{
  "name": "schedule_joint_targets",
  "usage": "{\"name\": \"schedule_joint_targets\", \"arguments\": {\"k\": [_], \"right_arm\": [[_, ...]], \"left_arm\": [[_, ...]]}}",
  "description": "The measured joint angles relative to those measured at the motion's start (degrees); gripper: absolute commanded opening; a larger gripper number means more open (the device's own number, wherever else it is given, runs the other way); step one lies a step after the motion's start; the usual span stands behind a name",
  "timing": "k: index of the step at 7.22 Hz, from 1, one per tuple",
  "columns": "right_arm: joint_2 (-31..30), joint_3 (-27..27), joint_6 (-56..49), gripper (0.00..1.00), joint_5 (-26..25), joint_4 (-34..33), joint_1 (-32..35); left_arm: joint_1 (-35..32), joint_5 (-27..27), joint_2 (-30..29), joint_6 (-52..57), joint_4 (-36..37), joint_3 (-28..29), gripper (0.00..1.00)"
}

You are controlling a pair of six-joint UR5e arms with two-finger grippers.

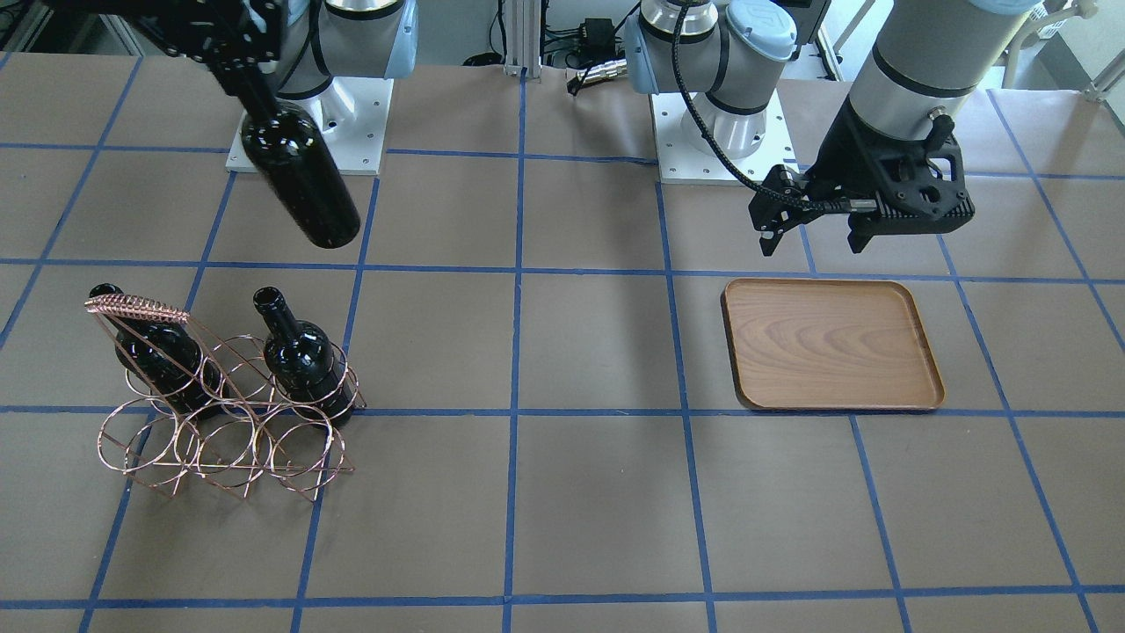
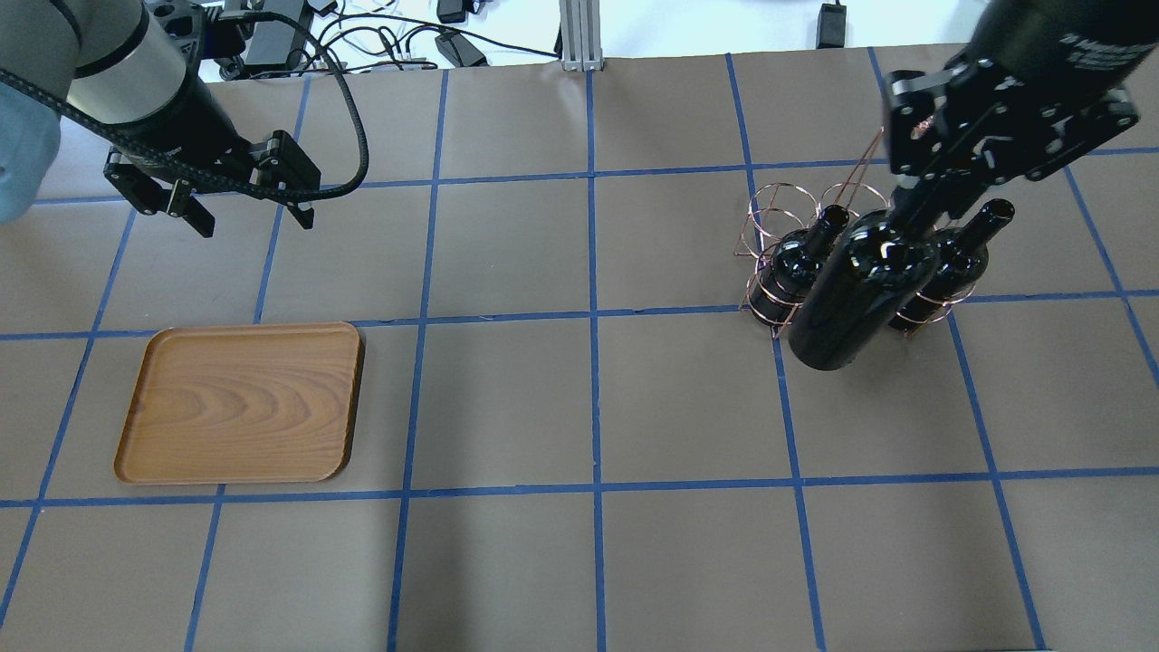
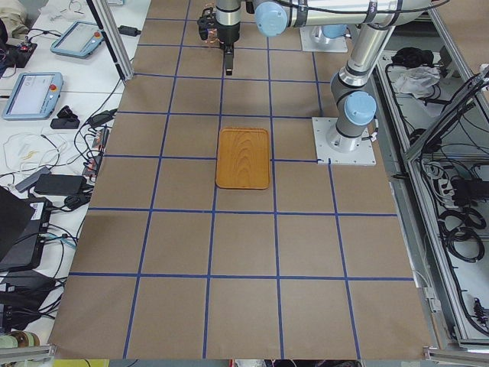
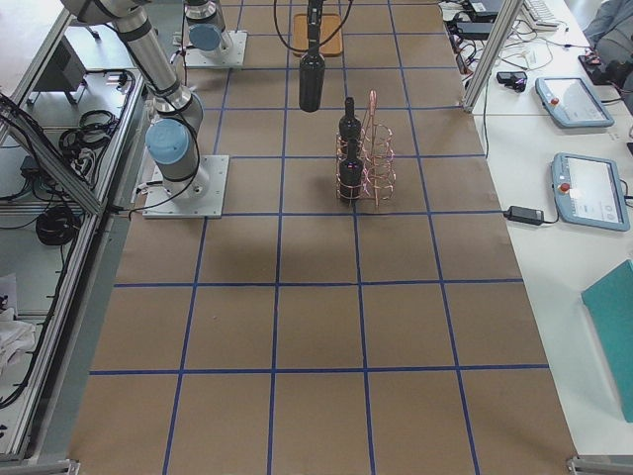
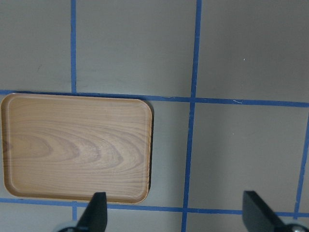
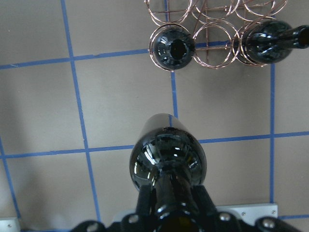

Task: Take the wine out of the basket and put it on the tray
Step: 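Pull the bottle out of the rack and carry it toward the tray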

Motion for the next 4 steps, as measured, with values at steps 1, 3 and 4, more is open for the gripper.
{"name": "schedule_joint_targets", "arguments": {"k": [1, 3, 4], "right_arm": [[1.11, 1.84, 7.34, 0.15, 0.06, -4.78, 6.03], [7.36, 4.98, 21.05, 0.15, -1.18, -17.20, 18.20], [11.56, 5.50, 26.61, 0.15, -2.70, -22.59, 22.80]], "left_arm": [[0.04, 0.03, 0.00, 0.00, 0.01, 0.00, 1.00], [0.10, 0.04, 0.00, 0.00, 0.01, 0.01, 1.00], [0.10, 0.01, 0.00, 0.00, 0.02, 0.01, 1.00]]}}
